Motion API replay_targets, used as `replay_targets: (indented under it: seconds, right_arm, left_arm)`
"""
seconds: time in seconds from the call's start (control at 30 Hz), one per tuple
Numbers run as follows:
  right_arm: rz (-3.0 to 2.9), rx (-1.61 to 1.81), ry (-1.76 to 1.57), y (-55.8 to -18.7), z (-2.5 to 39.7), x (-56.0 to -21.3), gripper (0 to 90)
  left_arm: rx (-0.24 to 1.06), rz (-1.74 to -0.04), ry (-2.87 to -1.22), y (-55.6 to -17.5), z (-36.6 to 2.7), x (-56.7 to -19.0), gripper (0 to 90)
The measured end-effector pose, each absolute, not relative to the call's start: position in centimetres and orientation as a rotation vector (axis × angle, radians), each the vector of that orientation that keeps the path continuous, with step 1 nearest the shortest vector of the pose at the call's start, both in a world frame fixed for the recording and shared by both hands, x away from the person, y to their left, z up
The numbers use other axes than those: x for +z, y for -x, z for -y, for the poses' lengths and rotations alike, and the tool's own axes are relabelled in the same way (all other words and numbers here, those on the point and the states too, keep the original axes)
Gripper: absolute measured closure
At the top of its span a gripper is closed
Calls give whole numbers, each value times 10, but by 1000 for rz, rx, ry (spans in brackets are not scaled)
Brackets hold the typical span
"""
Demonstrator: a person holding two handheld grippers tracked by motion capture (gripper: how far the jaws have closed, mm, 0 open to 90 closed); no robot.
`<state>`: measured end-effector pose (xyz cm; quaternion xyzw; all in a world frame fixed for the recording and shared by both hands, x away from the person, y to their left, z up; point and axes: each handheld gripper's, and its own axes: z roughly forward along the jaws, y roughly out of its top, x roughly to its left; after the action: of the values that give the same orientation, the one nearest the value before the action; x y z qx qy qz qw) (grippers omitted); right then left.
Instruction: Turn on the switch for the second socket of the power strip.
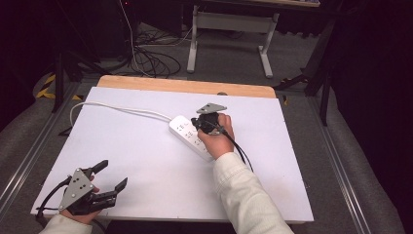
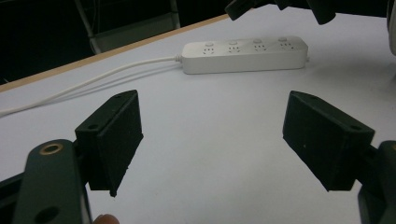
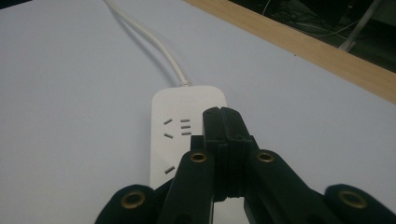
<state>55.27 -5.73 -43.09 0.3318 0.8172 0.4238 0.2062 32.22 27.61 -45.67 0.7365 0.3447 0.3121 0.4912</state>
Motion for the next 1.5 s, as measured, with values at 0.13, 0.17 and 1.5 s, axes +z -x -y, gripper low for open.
replay_targets:
  seconds: [0.13, 0.17, 1.5]
  right_arm:
    - [-2257, 1202, -904, -548, 60, -425, 900]
    - [-2255, 1212, -904, -546, 61, -424, 900]
    - [-2166, 1477, -809, -484, 107, -386, 324]
  left_arm:
    - [757, -836, -1786, -322, -276, -456, 205]
    - [757, -836, -1787, -322, -276, -457, 205]
    - [757, -842, -1789, -322, -275, -457, 204]
